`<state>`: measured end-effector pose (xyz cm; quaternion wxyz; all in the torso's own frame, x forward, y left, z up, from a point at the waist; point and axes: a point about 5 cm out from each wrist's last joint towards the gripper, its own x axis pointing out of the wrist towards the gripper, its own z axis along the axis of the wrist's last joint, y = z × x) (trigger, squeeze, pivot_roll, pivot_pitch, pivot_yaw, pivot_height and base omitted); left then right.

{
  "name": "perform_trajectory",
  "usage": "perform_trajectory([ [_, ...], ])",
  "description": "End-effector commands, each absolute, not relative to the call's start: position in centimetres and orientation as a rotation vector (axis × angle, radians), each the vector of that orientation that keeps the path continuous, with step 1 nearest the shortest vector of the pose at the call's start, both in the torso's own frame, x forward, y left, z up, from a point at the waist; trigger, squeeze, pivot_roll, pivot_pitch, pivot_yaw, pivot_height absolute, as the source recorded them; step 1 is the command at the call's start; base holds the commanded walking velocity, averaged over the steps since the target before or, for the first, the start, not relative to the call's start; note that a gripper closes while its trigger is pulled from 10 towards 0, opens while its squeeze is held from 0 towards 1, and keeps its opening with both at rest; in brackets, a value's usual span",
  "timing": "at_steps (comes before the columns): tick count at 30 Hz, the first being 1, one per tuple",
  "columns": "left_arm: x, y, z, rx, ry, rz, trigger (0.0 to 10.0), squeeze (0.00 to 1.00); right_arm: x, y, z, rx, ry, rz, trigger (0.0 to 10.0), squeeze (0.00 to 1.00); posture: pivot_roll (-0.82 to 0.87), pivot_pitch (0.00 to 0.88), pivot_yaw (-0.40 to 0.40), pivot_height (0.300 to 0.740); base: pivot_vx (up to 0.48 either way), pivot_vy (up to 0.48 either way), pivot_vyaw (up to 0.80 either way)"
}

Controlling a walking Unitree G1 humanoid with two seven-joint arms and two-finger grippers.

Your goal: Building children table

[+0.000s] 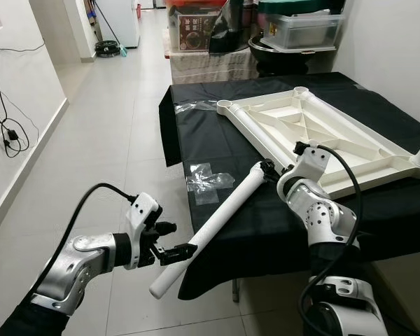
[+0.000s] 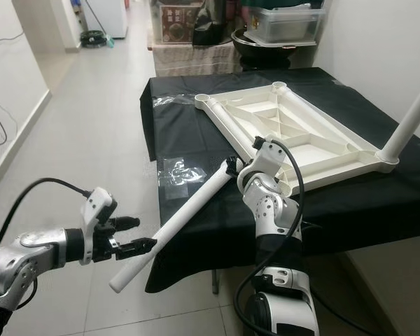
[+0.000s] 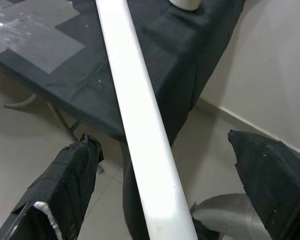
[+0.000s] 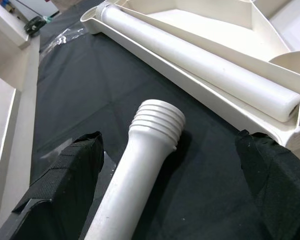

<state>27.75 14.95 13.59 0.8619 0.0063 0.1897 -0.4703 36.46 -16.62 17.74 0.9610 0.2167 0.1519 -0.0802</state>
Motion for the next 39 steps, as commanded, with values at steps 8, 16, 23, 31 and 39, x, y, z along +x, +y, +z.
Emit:
perform_trajectory([
  [8, 28.3, 15.1, 12.5, 0.057, 0.496, -0.961, 10.0, 0.0, 36.3, -16.5, 17.0, 0.449, 0.341, -0.176, 10.0, 0.0, 0.05, 0.0, 0.014, 0.74, 0.0, 0.0, 0.0],
  [16, 28.8, 14.1, 11.9, 0.038, 0.529, -0.988, 10.0, 0.0, 36.1, -16.6, 16.5, 0.441, 0.349, -0.188, 10.0, 0.0, 0.04, 0.0, 0.021, 0.74, 0.0, 0.0, 0.0],
  [23, 29.1, 13.4, 11.6, 0.069, 0.556, -1.021, 10.0, 0.0, 36.1, -16.7, 16.2, 0.447, 0.358, -0.198, 10.0, 0.0, 0.04, 0.0, 0.024, 0.74, 0.0, 0.0, 0.0],
  [31, 29.5, 12.6, 10.8, 0.129, 0.621, -1.038, 10.0, 0.0, 36.0, -16.7, 15.9, 0.461, 0.372, -0.204, 10.0, 0.0, 0.03, 0.0, 0.033, 0.74, 0.0, 0.0, 0.0],
  [39, 29.9, 12.9, 10.2, 0.146, 0.676, -1.001, 10.0, 0.0, 35.9, -16.9, 15.5, 0.48, 0.388, -0.217, 10.0, 0.0, 0.03, 0.0, 0.039, 0.74, 0.0, 0.0, 0.0],
])
